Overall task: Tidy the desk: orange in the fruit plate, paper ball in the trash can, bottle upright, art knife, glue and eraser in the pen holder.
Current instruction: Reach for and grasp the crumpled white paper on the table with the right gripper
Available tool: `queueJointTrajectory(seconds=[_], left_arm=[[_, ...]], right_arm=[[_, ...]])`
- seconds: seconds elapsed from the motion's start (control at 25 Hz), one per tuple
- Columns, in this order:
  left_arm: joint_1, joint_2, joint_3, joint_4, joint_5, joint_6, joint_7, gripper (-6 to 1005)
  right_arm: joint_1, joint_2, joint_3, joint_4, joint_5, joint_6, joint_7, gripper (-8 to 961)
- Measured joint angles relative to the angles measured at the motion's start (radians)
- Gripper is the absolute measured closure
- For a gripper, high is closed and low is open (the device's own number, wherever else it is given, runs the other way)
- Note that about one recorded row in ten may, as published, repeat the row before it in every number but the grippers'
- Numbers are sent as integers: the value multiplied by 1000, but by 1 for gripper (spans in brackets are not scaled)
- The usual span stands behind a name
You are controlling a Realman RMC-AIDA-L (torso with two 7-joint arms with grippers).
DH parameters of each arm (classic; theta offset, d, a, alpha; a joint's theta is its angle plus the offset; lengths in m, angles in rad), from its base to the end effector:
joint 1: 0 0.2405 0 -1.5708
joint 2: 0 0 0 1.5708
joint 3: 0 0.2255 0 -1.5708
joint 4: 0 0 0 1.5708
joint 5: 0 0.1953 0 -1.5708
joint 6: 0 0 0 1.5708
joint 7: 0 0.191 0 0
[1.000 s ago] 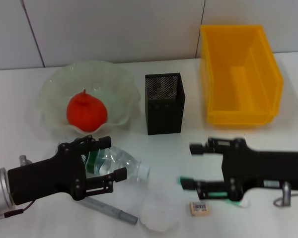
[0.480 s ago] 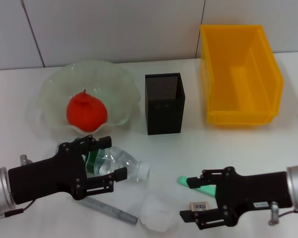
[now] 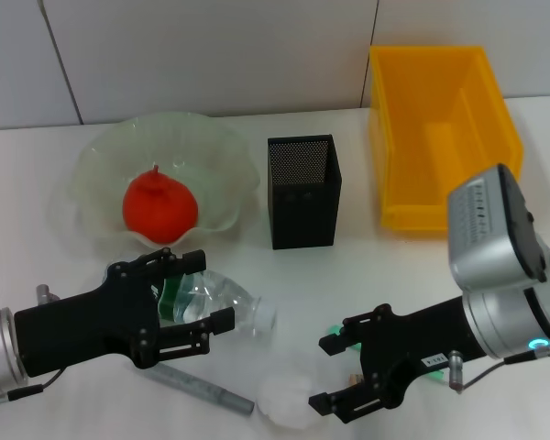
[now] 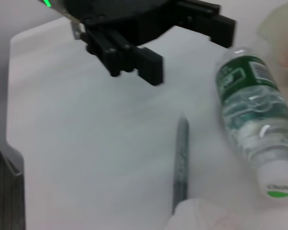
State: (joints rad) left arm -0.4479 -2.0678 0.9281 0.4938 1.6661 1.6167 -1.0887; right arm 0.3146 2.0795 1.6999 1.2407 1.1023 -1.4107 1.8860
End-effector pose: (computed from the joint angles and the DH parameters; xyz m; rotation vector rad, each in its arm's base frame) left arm -0.1945 0.2841 -0.0449 -2.7334 -0.3992 -0.9780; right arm 0.1850 0.2769 -0.0690 -2.9917 0.5384 0.1019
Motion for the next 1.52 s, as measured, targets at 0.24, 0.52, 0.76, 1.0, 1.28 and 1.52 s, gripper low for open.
queueJointTrajectory(seconds=[0.24, 0.52, 0.76, 1.0, 1.28, 1.52], left_arm=[[0, 0, 1, 1, 0, 0, 0, 152], [0, 2, 4, 18, 5, 1, -11, 153], [0, 2, 6, 23, 3, 2, -5, 154], [5, 3, 5, 25, 5, 3, -3, 155], [40, 11, 0, 58, 63, 3, 2, 157], [69, 11, -1, 66, 73, 3, 9, 157]], right_arm=[[49, -3, -39, 86, -128, -42, 124, 179], [157, -12, -49, 310, -332, -264, 383, 179], [286, -13, -61, 377, -389, -373, 612, 179], [313, -6, -163, 383, -390, -352, 691, 180], [292, -1, -245, 347, -391, -276, 712, 180], [292, 1, -305, 296, -387, -204, 714, 181]])
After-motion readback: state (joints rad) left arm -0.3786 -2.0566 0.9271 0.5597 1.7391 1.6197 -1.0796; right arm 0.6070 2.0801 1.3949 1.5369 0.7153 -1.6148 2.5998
